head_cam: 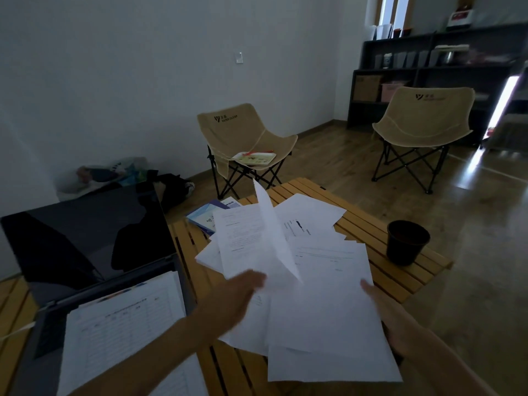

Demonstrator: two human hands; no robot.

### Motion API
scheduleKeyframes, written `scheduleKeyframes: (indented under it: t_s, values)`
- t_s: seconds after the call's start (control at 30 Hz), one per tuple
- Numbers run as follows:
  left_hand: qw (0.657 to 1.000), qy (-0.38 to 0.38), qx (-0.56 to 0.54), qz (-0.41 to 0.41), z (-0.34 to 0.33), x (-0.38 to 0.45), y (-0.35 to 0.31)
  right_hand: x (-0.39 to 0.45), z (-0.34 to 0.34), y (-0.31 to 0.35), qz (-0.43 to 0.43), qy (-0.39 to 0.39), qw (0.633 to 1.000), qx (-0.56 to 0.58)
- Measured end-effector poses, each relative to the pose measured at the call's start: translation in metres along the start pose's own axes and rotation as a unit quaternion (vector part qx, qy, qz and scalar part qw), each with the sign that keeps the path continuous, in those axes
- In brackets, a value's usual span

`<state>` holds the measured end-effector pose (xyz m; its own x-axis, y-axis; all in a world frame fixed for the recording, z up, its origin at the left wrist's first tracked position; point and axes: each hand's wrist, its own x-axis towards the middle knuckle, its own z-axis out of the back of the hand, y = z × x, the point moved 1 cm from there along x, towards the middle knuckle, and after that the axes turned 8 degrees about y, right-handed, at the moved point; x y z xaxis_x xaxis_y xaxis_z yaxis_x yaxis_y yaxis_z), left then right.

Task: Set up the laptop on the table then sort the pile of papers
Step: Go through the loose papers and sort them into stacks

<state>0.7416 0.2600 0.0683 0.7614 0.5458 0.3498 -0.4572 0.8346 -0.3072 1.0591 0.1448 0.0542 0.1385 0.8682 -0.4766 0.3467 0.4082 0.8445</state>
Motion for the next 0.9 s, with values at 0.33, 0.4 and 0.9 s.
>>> scheduleKeyframes:
  t_s: [0.33,0.4,0.9]
  values:
    - [0.978,0.163,-0.104,0.080,-0.015,0.014,-0.013,-0.001,-0.001,-0.002,-0.014,0.057,0.994,-0.088]
    - [0.978,0.173,0.056,0.099,-0.009,0.035,0.018,0.001,-0.001,-0.004,-0.017,0.058,0.993,-0.097]
    - [0.923,0.239,0.241,0.181,0.001,0.045,0.062,-0.005,-0.004,-0.001,-0.013,0.024,0.993,-0.114]
